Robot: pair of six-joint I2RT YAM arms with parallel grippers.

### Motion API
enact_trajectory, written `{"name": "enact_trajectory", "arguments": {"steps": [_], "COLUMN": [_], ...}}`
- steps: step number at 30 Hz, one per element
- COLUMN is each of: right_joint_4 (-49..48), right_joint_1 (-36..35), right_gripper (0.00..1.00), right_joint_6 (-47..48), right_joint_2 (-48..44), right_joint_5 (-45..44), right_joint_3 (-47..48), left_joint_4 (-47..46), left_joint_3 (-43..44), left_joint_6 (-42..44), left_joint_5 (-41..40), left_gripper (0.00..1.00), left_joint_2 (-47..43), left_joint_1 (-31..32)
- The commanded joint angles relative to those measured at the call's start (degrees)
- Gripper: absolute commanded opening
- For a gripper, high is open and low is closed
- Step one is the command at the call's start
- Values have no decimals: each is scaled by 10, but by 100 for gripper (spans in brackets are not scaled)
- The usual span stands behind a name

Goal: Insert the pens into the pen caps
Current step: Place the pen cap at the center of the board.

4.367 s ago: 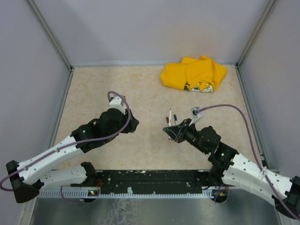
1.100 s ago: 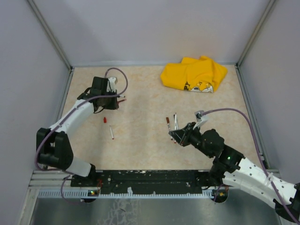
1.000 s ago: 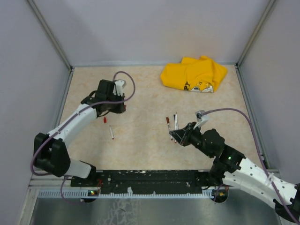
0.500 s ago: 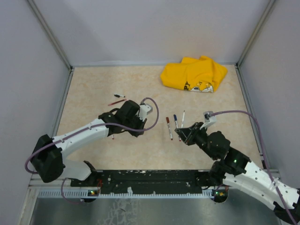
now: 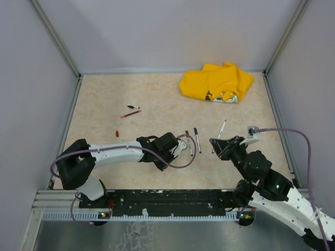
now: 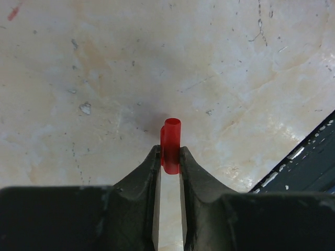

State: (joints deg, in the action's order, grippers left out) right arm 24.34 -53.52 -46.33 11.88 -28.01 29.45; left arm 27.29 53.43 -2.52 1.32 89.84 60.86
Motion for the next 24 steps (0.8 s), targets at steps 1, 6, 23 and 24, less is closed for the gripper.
{"name": "enact_trajectory", "arguments": {"steps": [1,6,23,24], "right_joint_4": [3,-4,-15,-14], "right_joint_1": [-5,-5,-5,-6], "right_gripper": [0,0,0,0], "right_joint_6": [-3,-2,-3,-3], "right_joint_2": [-6,-3,4,4], "right_joint_5": [-33,-28,-13,-13], "right_joint_3": [29,25,19,18], "left_joint_4": [5,8,49,51], "left_joint_3": [11,10,20,21], "left_joint_6": [6,6,11,12], "left_joint_5": [-27,-40,-98,-101], "left_gripper": [24,32,50,49], "left_joint_2": [29,51,44,49], "left_joint_1": [20,27,29,29]}}
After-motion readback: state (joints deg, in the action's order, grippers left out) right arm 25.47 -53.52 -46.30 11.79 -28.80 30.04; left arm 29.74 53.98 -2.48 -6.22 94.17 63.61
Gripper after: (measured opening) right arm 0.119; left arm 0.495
